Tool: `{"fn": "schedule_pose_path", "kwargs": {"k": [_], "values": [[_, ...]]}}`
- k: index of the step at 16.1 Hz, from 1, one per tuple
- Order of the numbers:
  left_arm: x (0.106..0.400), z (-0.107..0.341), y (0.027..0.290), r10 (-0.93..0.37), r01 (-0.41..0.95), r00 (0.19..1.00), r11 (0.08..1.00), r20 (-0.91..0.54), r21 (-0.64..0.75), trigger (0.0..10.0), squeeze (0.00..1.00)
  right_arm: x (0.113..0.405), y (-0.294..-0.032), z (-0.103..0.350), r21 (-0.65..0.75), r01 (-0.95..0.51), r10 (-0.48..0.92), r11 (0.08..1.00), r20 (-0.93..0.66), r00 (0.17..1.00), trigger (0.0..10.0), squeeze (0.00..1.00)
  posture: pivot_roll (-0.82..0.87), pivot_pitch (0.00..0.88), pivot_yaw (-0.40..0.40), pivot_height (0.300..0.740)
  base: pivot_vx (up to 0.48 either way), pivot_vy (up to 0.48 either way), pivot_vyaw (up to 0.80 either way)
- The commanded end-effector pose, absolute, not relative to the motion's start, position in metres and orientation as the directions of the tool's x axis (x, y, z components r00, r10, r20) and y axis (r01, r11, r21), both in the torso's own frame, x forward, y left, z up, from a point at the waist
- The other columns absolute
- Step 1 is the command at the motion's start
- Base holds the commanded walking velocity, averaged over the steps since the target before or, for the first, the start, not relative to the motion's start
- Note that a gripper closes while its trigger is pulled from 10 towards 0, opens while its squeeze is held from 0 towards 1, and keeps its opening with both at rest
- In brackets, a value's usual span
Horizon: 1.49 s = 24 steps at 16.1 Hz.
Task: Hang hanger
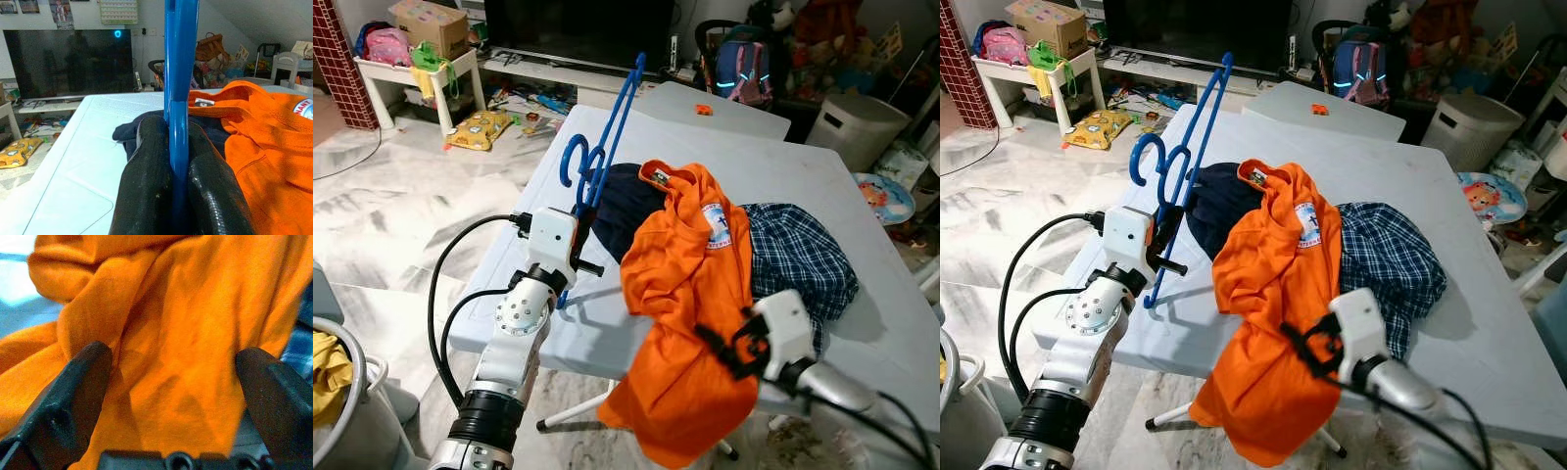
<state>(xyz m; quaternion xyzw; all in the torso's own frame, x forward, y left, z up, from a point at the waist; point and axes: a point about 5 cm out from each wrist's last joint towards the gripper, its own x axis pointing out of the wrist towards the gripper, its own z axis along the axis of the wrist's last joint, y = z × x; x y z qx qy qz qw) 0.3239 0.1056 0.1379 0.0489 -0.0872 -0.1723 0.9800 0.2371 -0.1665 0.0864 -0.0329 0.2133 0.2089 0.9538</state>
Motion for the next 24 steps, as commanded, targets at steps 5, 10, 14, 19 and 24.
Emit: {"fn": "schedule_pose_path", "kwargs": {"k": [5,10,14,19,24], "values": [[0.325,0.134,0.101,-0.365,0.350,0.922,0.929,0.133,0.123,10.0,0.00,0.239,-0.142,0.061,0.026,-0.339,0.311,0.940,-0.471,0.826,0.0,0.00,0.15,0.000,-0.111,0.740,0.000,0.000,0.00],[0.326,0.135,0.099,-0.367,0.353,0.920,0.928,0.138,0.118,10.0,0.00,0.248,-0.139,0.051,0.036,-0.229,0.220,0.973,-0.456,0.863,0.0,0.00,0.15,0.000,-0.113,0.740,0.000,0.000,0.00],[0.324,0.135,0.098,-0.368,0.354,0.919,0.928,0.139,0.117,10.0,0.00,0.259,-0.141,0.050,0.068,-0.165,0.178,0.984,-0.434,0.883,0.0,0.00,0.16,0.000,-0.116,0.740,0.000,0.000,0.00],[0.324,0.135,0.099,-0.360,0.346,0.922,0.931,0.139,0.118,10.0,0.00,0.268,-0.148,0.048,0.058,-0.157,0.167,0.986,-0.428,0.888,0.0,0.00,0.16,0.000,-0.120,0.740,0.000,0.000,0.00],[0.324,0.136,0.097,-0.352,0.339,0.924,0.935,0.147,0.107,10.0,0.00,0.349,-0.189,0.106,0.011,-0.036,0.038,0.999,-0.290,0.956,0.0,0.00,0.17,0.000,-0.145,0.740,0.000,0.000,0.00]]}}
